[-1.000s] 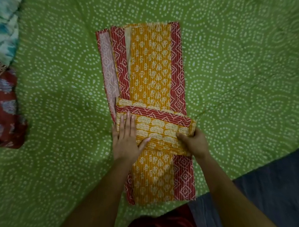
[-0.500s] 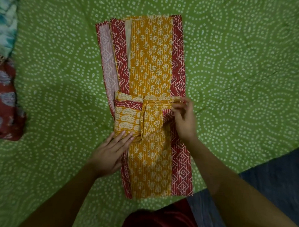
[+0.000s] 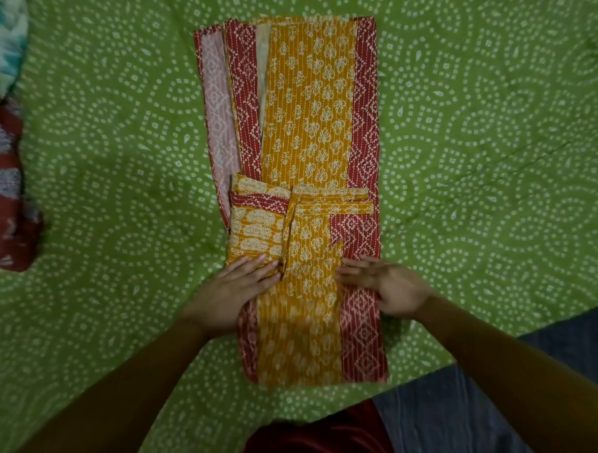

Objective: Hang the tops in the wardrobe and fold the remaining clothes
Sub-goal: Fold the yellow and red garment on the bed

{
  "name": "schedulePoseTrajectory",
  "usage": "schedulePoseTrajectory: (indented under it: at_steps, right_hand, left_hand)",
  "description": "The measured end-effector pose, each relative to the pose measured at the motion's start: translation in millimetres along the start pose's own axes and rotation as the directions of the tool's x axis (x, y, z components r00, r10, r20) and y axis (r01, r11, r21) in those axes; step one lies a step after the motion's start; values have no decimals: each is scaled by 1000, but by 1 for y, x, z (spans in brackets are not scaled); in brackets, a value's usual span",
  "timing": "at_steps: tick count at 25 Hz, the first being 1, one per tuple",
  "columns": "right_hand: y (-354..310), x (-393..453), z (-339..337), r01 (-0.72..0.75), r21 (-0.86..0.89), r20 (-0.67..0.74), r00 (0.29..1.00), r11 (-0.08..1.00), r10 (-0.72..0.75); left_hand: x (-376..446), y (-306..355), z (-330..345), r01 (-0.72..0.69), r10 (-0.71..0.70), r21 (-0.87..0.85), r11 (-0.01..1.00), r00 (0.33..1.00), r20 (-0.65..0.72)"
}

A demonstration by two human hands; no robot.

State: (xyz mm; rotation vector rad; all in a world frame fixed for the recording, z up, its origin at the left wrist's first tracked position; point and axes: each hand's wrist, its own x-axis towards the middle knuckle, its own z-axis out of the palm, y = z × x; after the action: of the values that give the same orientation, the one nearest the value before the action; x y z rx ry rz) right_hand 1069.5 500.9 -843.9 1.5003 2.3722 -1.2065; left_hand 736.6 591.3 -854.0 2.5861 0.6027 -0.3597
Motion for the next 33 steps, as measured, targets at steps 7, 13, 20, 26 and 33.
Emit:
schedulePoseTrajectory:
  at_steps: [7,13,20,26,33]
  right_hand:
    - [-9,50,-88,-324,928,156,787,184,597]
    - [-8,48,-64,-403,903,173,658,149,732]
    - [-83,-14,13,-303,952,234,637,-40,734]
    - [-85,9,12,-127,990,6,499,66,867]
    - [-87,12,30,-273,934,-108,392,228,914]
  left_hand:
    - [45,1,-65,499,-726,-867,-17,590,353]
    - [61,-1,-79,556,-772,-830,-29,515,372]
    - [11,18,-65,816,-823,-509,274,473,315]
    - [21,14,-65,609,-868,-709,354,496,-7]
    - [39,18,-45,753,-829,-348,558,492,-265]
